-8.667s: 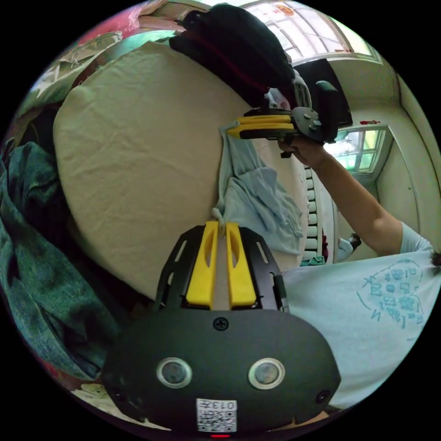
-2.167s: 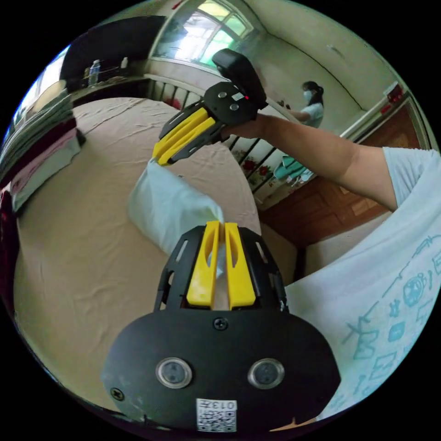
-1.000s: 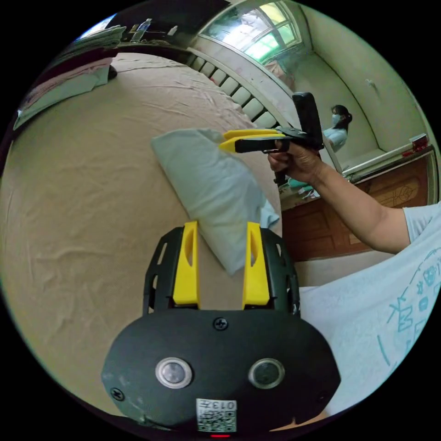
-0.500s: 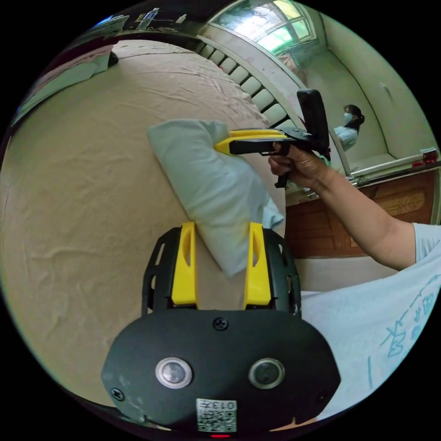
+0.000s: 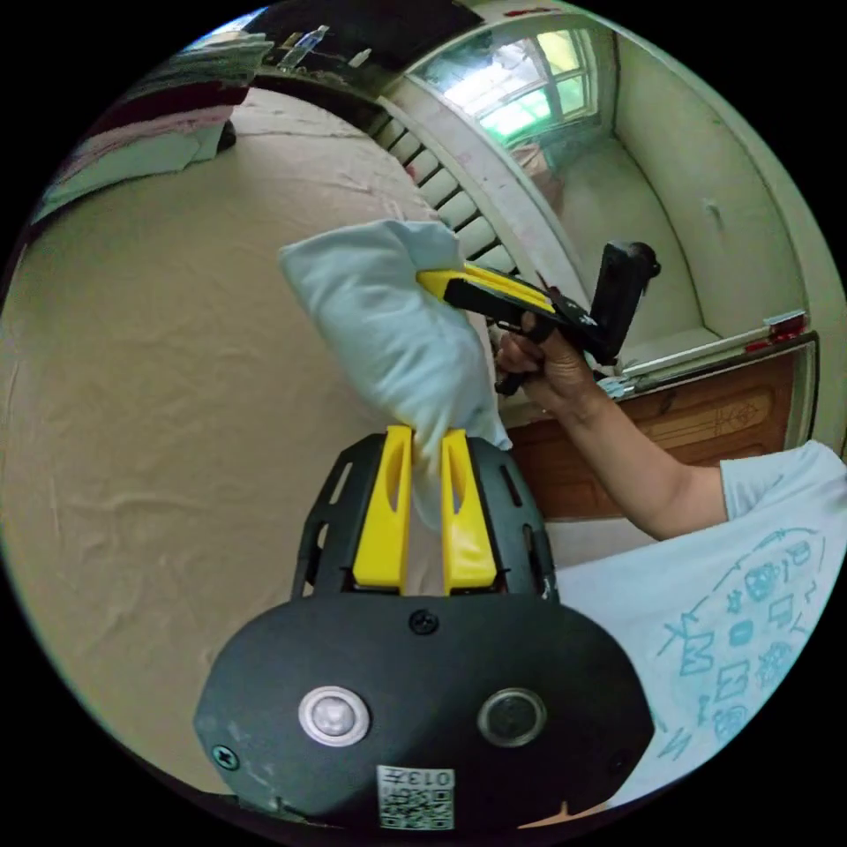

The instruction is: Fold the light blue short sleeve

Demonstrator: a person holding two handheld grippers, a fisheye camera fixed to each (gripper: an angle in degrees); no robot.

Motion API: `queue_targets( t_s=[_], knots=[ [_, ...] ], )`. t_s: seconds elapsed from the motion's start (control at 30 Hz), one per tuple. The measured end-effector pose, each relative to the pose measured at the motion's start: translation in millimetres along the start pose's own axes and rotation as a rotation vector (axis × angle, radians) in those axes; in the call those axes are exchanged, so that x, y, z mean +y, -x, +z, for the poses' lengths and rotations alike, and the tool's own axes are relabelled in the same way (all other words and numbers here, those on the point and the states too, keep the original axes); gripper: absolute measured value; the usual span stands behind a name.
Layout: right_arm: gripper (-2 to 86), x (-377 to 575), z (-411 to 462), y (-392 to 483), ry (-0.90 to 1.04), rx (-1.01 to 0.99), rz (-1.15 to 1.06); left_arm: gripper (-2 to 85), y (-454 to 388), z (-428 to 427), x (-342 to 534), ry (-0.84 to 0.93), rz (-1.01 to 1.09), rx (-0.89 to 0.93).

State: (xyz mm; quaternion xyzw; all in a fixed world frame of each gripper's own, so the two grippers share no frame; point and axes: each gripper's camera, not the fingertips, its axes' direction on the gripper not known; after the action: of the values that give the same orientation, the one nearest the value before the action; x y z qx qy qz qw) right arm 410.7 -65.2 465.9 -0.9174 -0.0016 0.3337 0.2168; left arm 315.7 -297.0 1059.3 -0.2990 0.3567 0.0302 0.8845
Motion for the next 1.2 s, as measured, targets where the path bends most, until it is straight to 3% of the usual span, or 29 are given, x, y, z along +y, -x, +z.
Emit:
queue_targets(
  t_s=[0.2,0.37,0.6,0.77,0.87,0.93,1.1,1.2],
  knots=[
    [5.6,-116,-18,24,-0.118,0.111,-0.258,6.1,8,-102,-66,-0.214,0.114,-0.065],
    [5.7,-268,-6,47,-0.203,0.351,-0.554,6.4,32,-203,-149,-0.425,0.139,-0.148],
    [5.8,-447,55,76,-0.215,0.48,-0.8,6.6,74,-337,-247,-0.724,0.108,-0.437],
    [6.0,-539,143,99,-0.13,0.478,-0.83,7.0,134,-395,-277,-0.797,-0.068,-0.484],
    [5.8,-566,206,104,0.035,0.427,-0.81,6.7,175,-411,-293,-0.737,-0.173,-0.403],
    [5.6,-574,243,101,0.147,0.391,-0.766,6.3,194,-426,-298,-0.796,-0.156,-0.301],
    [8.3,-591,259,92,0.049,0.424,-0.701,6.2,208,-457,-315,-0.838,-0.145,-0.222],
    [11.7,-607,210,66,-0.108,0.264,-0.548,6.5,201,-479,-307,-0.835,-0.094,-0.188]
  ],
)
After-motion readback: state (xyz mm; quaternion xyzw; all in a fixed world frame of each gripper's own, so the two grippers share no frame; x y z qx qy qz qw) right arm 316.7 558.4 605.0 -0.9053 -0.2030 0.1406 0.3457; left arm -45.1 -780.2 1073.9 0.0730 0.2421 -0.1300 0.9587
